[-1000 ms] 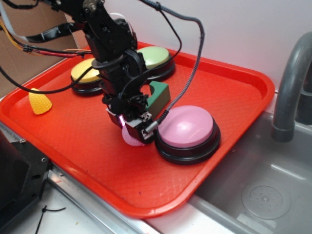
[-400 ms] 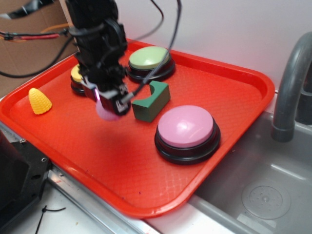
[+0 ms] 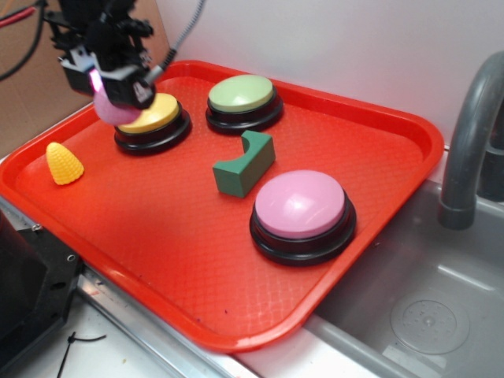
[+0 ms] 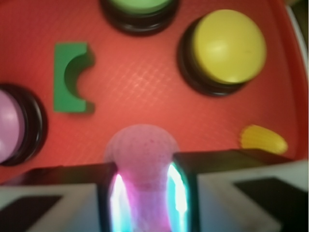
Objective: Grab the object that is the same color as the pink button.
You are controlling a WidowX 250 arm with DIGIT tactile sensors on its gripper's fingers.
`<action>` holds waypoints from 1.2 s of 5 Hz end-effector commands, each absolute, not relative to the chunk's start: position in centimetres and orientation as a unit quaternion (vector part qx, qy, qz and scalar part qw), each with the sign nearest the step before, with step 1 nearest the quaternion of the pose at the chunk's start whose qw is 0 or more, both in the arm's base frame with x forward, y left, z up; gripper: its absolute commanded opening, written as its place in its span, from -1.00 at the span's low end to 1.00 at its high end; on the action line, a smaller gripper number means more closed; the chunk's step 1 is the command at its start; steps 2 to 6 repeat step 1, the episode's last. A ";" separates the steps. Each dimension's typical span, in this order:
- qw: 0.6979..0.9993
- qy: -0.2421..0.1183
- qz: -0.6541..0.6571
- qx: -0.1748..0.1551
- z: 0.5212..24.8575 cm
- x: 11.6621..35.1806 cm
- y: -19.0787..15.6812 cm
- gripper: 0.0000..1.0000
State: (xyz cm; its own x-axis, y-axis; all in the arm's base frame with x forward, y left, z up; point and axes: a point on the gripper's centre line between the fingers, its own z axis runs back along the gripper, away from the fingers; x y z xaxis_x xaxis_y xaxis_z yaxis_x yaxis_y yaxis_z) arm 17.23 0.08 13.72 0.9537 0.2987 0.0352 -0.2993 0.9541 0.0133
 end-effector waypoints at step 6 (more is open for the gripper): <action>0.978 -0.036 0.205 0.011 15.4 17.1 0.8 -1.00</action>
